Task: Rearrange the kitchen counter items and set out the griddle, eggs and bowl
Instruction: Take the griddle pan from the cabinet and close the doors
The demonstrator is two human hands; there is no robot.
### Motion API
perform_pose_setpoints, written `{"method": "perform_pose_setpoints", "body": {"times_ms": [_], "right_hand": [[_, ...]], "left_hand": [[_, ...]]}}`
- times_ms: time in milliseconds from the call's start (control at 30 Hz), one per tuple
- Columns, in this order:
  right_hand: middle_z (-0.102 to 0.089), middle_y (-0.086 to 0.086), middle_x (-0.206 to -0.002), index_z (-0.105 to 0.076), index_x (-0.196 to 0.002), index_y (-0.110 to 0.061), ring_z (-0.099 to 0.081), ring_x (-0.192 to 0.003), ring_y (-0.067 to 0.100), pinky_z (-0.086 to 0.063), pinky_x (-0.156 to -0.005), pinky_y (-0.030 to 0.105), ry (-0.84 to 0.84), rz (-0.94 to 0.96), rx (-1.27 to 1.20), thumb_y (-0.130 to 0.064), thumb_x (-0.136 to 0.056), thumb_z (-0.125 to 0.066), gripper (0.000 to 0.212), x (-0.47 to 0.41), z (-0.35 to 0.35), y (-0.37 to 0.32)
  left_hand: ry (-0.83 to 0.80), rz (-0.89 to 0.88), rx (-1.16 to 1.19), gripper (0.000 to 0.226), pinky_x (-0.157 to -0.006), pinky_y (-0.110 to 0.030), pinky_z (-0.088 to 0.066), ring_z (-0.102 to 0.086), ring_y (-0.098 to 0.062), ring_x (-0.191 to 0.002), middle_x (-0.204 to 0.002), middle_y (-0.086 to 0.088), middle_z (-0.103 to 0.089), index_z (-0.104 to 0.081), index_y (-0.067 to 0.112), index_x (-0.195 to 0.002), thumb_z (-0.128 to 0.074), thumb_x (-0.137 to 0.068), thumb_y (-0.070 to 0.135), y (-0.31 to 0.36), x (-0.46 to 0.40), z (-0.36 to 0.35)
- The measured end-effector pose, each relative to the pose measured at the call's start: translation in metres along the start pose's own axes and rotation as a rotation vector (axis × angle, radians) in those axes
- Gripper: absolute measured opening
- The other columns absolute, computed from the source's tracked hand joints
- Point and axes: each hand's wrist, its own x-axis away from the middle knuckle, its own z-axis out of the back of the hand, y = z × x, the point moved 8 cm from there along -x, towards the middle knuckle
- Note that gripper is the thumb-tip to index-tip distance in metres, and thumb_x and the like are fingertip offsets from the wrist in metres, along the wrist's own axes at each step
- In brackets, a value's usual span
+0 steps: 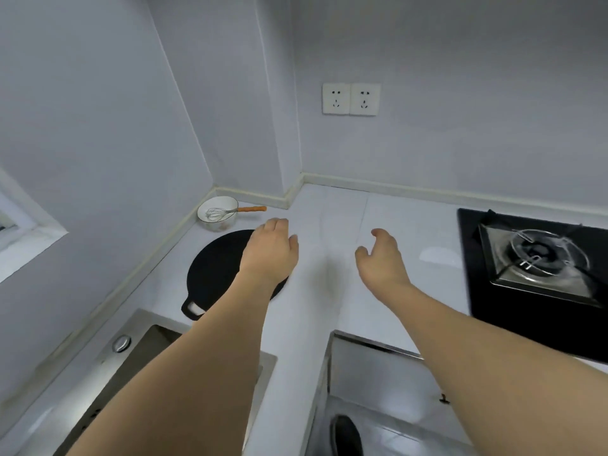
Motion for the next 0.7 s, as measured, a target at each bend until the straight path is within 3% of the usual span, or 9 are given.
{"method": "perform_pose_setpoints", "body": {"times_ms": [200, 333, 467, 533, 600, 700], "right_hand": [[-0.029, 0.009, -0.152, -0.027, -0.148, -0.008, -0.039, -0.133, 0.027, -0.042, -0.104, 0.041, 0.126, 0.019, 0.083, -0.02, -0.097, -0.044, 0.055, 0.045, 0.115, 0.025], [-0.036, 0.009, -0.149, -0.032, -0.145, -0.005, -0.036, -0.135, 0.024, -0.035, -0.107, 0.036, 0.184, 0.055, 0.124, -0.019, -0.096, -0.044, 0.053, 0.071, 0.18, 0.037], [-0.055, 0.005, -0.109, -0.037, -0.142, -0.005, -0.053, -0.107, 0.02, -0.041, -0.097, 0.036, 0.287, 0.038, 0.072, -0.017, -0.093, -0.045, 0.051, 0.104, 0.263, 0.061], [-0.052, 0.007, -0.13, -0.033, -0.146, -0.009, -0.051, -0.117, 0.021, -0.039, -0.099, 0.034, 0.342, 0.029, 0.075, -0.018, -0.094, -0.045, 0.053, 0.125, 0.313, 0.075], [-0.038, 0.008, -0.148, -0.031, -0.147, -0.01, -0.041, -0.132, 0.023, -0.035, -0.106, 0.034, 0.378, 0.053, 0.134, -0.019, -0.096, -0.044, 0.053, 0.142, 0.355, 0.081], [-0.032, 0.008, -0.152, -0.029, -0.148, -0.009, -0.033, -0.138, 0.023, -0.03, -0.11, 0.035, 0.452, 0.065, 0.212, -0.019, -0.097, -0.043, 0.053, 0.175, 0.431, 0.096]], "left_hand": [[-0.034, -0.227, -0.003, 0.047, -0.11, -0.037, -0.029, -0.034, -0.03, -0.134, -0.147, -0.011, -0.038, -0.035, 0.005, -0.144, -0.035, -0.103, 0.028, 0.12, 0.019, 0.008], [-0.008, -0.336, -0.003, 0.05, -0.115, -0.035, -0.023, -0.028, -0.029, -0.14, -0.152, -0.01, -0.033, -0.03, 0.006, -0.147, -0.034, -0.103, 0.03, 0.192, 0.037, 0.019], [0.061, -0.465, -0.004, 0.05, -0.116, -0.036, -0.021, -0.028, -0.03, -0.139, -0.152, -0.01, -0.033, -0.03, 0.006, -0.147, -0.035, -0.103, 0.028, 0.278, 0.064, 0.031], [0.097, -0.53, -0.001, 0.05, -0.116, -0.036, -0.021, -0.028, -0.03, -0.139, -0.152, -0.011, -0.033, -0.03, 0.005, -0.147, -0.035, -0.103, 0.027, 0.329, 0.083, 0.038], [0.125, -0.558, 0.022, 0.05, -0.116, -0.035, -0.022, -0.028, -0.03, -0.14, -0.153, -0.01, -0.032, -0.029, 0.005, -0.147, -0.035, -0.103, 0.027, 0.37, 0.099, 0.046], [0.166, -0.636, 0.049, 0.048, -0.113, -0.036, -0.023, -0.031, -0.031, -0.136, -0.151, -0.011, -0.034, -0.032, 0.006, -0.146, -0.036, -0.102, 0.025, 0.45, 0.135, 0.058]]}}
